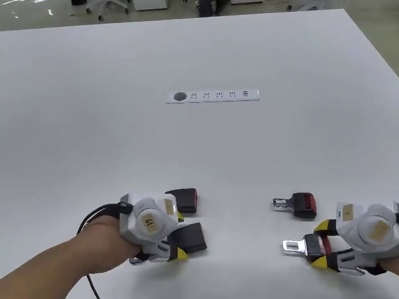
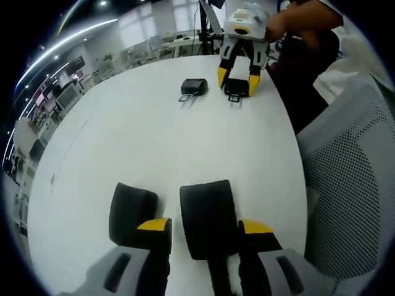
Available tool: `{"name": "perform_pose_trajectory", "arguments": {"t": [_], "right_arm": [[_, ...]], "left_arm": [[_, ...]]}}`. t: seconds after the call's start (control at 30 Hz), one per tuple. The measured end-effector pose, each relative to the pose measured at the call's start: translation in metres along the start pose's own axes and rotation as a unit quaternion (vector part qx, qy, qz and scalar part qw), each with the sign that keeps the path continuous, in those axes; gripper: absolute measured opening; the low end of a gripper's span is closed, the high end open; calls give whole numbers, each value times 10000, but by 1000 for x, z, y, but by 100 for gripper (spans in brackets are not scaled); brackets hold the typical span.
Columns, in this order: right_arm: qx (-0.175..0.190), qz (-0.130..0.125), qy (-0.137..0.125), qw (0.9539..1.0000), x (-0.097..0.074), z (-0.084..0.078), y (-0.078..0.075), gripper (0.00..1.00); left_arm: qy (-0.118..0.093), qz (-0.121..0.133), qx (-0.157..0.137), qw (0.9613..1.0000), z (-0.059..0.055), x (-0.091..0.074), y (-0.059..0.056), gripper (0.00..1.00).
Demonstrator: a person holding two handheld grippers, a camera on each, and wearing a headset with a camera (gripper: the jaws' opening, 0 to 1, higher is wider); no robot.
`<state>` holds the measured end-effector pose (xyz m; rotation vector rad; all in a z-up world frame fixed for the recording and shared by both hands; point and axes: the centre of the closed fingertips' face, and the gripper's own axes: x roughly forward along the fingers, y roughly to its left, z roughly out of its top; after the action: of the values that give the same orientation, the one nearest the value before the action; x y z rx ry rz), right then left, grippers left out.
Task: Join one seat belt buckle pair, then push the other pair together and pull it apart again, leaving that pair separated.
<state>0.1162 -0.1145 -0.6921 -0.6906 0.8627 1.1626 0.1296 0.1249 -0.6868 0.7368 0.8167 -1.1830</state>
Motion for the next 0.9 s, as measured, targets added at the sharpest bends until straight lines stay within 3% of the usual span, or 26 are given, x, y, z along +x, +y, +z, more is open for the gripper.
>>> {"name": "perform_pose_trajectory", "arguments": {"t": [0.13, 0.17, 0.33, 0.7, 0.9], "right_arm": [[199, 86, 23, 9998, 2, -2, -2, 36], [139, 101, 69, 9998, 2, -1, -1, 36], [106, 131, 205, 9996, 2, -2, -1, 35], [14, 152, 325, 9994, 3, -3, -1, 35], [111, 56, 199, 9997, 2, -3, 1, 34]], "left_arm": [[128, -182, 199, 9996, -5, 6, -5, 39], [72, -203, 178, 9996, 0, 5, -6, 39], [159, -380, 421, 9983, -1, 5, -12, 35], [328, -528, 552, 9965, -1, 7, -13, 34], [332, -535, 532, 9966, -1, 6, -14, 34]]}}
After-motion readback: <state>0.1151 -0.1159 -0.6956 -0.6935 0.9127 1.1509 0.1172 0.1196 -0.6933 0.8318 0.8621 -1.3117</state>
